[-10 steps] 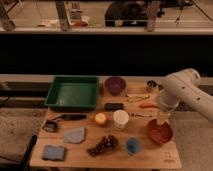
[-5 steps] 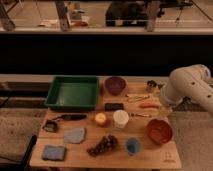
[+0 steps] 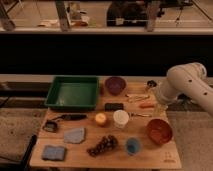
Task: Place pepper in paper cup
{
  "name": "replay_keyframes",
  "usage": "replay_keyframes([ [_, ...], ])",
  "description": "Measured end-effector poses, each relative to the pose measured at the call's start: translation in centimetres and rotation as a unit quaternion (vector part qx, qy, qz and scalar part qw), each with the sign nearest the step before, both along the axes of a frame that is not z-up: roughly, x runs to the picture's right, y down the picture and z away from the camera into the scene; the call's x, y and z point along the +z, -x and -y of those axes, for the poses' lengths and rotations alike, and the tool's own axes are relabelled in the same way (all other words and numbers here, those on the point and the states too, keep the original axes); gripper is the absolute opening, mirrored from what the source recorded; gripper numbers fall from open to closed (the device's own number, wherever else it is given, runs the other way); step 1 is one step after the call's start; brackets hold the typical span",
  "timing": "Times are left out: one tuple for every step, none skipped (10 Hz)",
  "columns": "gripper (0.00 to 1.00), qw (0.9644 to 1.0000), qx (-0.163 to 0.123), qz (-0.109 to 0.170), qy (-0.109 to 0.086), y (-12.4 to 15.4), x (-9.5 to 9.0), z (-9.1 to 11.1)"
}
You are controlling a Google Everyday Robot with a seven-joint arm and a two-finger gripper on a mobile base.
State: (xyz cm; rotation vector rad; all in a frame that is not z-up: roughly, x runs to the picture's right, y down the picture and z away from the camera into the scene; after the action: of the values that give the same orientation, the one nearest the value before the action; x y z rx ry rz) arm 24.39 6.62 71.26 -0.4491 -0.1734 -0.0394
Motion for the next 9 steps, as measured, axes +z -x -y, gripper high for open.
replay_keyframes([
  [0.75,1.0,-0.001,0.004,-0.002,0.2,0.4,0.1],
  [0.75,0.9999,-0.003,0.008,-0.007,0.5,1.0,0.4],
  [0.75,0.9999,-0.005,0.01,-0.012,0.7,1.5,0.7],
  [0.75,0.9998,-0.007,0.012,-0.015,0.8,2.0,0.9],
  [0.75,0.9997,-0.007,0.015,-0.018,1.1,2.8,1.0],
  [0.75,0.9997,-0.007,0.014,-0.019,1.0,3.5,0.9],
  [0.75,0.9997,-0.005,0.015,-0.018,1.0,4.0,0.9],
  [0.75,0.9998,-0.002,0.014,-0.015,0.7,4.8,0.8],
  [0.75,0.9999,0.001,0.013,-0.011,0.6,5.6,0.7],
])
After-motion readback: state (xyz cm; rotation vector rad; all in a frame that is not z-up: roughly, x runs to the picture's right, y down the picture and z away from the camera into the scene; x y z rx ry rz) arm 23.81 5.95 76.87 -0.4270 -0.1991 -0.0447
